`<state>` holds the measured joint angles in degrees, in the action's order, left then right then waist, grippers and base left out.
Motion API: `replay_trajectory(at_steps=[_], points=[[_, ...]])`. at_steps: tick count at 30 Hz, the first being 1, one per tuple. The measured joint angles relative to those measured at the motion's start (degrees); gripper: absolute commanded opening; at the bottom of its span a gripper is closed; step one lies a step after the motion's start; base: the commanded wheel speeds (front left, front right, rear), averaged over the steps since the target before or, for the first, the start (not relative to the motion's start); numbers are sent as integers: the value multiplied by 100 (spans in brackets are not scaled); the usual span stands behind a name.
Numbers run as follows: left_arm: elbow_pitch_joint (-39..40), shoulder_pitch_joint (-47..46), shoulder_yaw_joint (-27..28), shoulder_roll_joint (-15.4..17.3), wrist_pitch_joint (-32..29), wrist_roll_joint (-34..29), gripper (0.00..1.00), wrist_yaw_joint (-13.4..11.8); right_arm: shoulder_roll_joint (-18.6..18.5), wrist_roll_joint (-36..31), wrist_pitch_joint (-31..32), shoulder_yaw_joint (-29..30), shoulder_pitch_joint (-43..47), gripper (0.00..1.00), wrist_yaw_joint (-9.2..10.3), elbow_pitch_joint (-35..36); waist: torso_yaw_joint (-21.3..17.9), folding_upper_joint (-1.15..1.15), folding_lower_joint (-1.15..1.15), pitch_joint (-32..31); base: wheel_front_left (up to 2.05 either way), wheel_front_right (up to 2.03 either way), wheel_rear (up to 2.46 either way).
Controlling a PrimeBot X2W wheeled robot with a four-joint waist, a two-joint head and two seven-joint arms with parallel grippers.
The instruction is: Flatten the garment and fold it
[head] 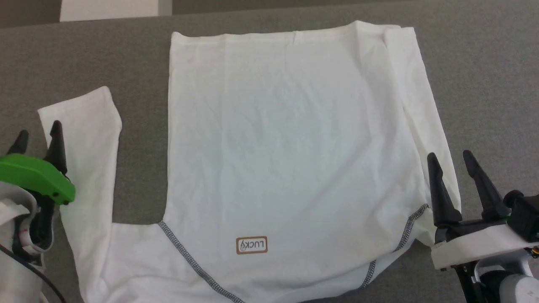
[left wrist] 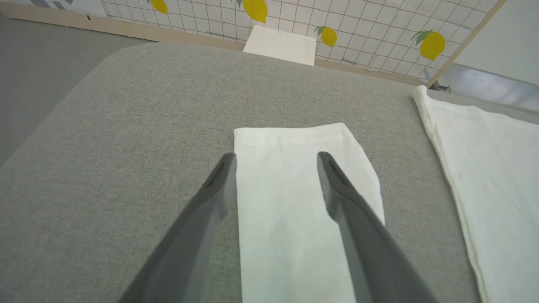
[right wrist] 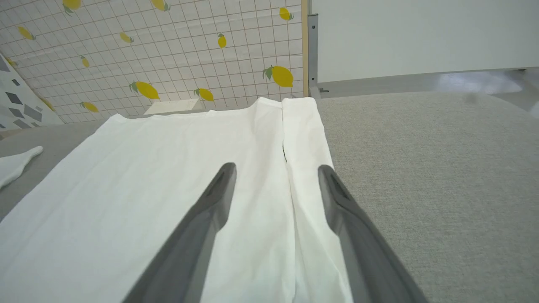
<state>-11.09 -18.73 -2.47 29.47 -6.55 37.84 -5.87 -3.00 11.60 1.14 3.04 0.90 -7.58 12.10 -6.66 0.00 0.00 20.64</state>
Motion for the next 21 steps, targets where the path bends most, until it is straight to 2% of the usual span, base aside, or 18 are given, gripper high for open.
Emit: replay_trajectory(at_steps=[9,21], points=[[-523,-350,380,265,-480,334,100,-261,-1,42,-116,-189,-252,100,0,82,-331,0,0,584,0,0,0],[-522,-676,603,510,-1168,653,100,-584,-1,-89,-168,-353,-358,100,0,308,-491,0,0,910,0,0,0]])
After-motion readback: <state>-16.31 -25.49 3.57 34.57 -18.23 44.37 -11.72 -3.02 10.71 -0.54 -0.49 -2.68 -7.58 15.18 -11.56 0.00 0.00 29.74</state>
